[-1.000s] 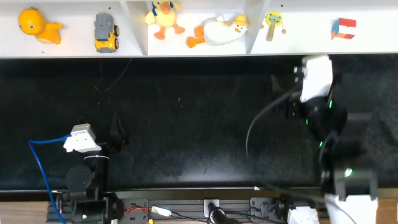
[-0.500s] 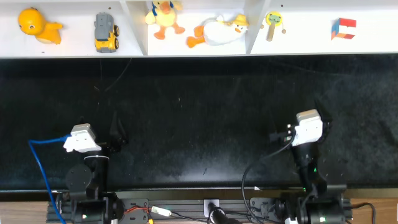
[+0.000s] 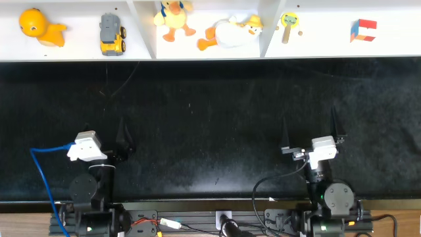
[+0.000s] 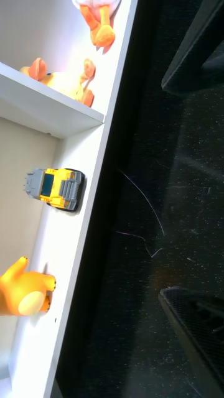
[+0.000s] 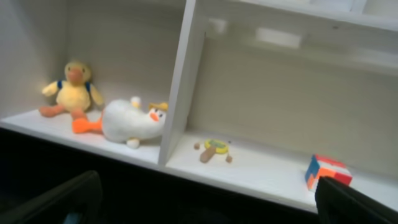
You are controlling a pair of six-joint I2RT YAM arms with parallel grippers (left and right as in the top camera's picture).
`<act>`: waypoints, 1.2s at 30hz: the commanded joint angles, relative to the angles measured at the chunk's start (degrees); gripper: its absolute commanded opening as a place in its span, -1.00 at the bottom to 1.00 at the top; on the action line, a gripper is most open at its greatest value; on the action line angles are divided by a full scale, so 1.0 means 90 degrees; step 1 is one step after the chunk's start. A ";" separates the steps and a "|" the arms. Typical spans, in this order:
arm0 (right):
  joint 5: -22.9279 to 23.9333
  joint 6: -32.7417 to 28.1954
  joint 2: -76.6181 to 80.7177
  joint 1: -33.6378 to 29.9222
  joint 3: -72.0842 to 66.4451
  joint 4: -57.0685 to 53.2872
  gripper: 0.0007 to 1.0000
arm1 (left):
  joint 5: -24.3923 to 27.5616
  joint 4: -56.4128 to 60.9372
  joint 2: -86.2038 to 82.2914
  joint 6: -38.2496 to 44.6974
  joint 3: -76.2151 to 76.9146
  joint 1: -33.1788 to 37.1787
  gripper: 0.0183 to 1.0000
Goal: Store Toys
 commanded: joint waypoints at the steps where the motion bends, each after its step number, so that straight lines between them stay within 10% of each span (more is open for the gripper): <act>1: 0.0000 0.0287 -0.0051 0.0146 -0.0114 0.0017 0.99 | -0.0078 0.0024 -0.0078 0.0024 -0.0044 -0.0046 0.99; 8: 0.0151 0.2402 -0.0051 0.0255 -0.0114 -0.0923 0.99 | -0.0078 0.0024 -0.0078 0.0024 -0.0044 -0.0046 1.00; 36: 0.0153 0.2429 -0.0041 0.0248 -0.0114 -0.0903 0.99 | -0.0078 0.0024 -0.0078 0.0024 -0.0044 -0.0046 0.99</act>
